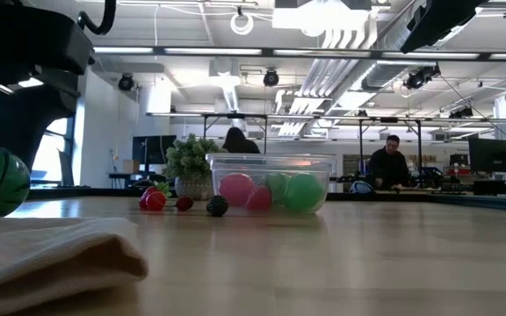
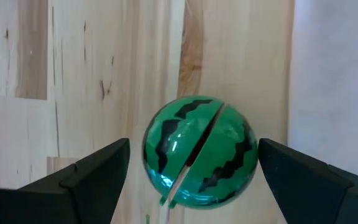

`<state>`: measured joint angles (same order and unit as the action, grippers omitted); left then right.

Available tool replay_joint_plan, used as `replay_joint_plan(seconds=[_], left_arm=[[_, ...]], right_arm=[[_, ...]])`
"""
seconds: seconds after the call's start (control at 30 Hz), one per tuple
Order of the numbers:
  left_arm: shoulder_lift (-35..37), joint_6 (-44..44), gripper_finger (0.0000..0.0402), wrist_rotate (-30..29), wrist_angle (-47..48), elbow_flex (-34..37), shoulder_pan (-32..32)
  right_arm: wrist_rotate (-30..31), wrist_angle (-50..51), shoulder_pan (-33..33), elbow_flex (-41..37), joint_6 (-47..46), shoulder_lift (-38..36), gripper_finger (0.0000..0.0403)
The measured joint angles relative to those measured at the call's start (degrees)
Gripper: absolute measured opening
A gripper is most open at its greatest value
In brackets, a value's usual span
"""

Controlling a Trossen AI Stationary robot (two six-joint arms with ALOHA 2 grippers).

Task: Pick and placing Produce into tupperware
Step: Put the watermelon into the transparent bin

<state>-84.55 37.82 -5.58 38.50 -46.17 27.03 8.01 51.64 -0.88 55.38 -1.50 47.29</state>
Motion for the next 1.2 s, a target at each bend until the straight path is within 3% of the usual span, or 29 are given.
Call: replay_joint_plan(seconds=[0.27, 1.2], left_arm=[[0.0, 0.0, 0.0344, 0.0, -4.7, 2.7, 0.0], [-2.0, -0.7, 0.0344, -0.2, -3.2, 2.8, 0.0]], right_arm=[[0.0, 0.0, 0.0, 0.0, 0.0, 0.0, 0.0034], [0.0, 0.0, 0.0, 0.0, 0.0, 0.0, 0.0034]])
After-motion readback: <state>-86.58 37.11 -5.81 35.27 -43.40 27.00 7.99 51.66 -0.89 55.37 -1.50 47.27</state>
